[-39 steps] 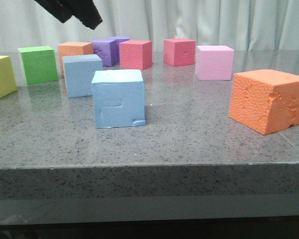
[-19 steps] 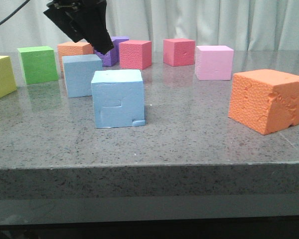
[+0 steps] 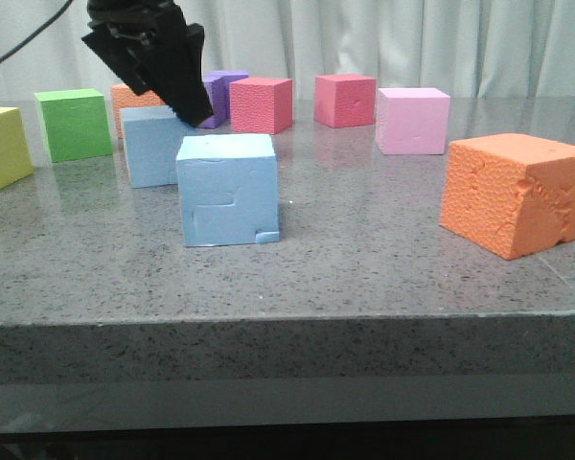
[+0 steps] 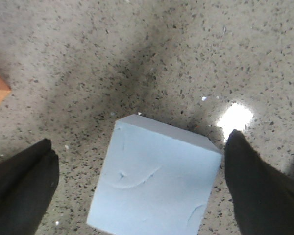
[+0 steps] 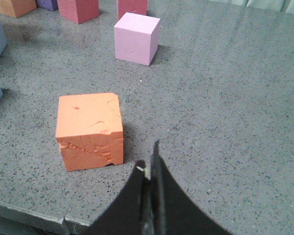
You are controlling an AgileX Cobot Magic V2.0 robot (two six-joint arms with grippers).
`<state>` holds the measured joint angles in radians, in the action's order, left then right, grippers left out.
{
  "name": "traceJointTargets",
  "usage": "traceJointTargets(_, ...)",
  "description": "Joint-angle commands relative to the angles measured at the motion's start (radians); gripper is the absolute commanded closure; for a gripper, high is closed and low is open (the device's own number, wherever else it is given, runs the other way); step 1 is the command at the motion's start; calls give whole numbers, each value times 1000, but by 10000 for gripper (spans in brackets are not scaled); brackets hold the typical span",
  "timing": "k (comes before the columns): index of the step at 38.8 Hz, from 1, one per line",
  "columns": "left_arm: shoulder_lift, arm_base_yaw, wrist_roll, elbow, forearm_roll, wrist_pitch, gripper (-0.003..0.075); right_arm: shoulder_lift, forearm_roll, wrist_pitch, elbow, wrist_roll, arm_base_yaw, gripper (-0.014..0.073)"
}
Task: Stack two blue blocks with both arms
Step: 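Lower the left gripper onto the farther blue cube and close on it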
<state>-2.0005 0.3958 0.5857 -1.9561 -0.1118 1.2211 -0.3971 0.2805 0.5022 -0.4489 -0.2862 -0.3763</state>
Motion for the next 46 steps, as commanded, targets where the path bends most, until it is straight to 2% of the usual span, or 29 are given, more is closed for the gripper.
traceJointTargets(1,37,9,-2,-30,-7,-9,57,-6,28,-78,-23,7,7,655)
traceJointTargets(24,24,9,-2,-30,-6,-16,67,-6,28,-78,-23,7,7,655)
traceJointTargets(27,24,9,-2,-30,-6,-9,101,-6,28,-78,-23,7,7,655)
traceJointTargets(37,24,9,-2,-30,-6,0,335,-6,28,-78,-23,7,7,655)
traceJointTargets(41,26,9,-2,-32,-6,13,373,-6,28,-78,-23,7,7,655)
traceJointTargets(46,28,9,-15,-56,-6,52,377,-6,28,-78,-23,7,7,655)
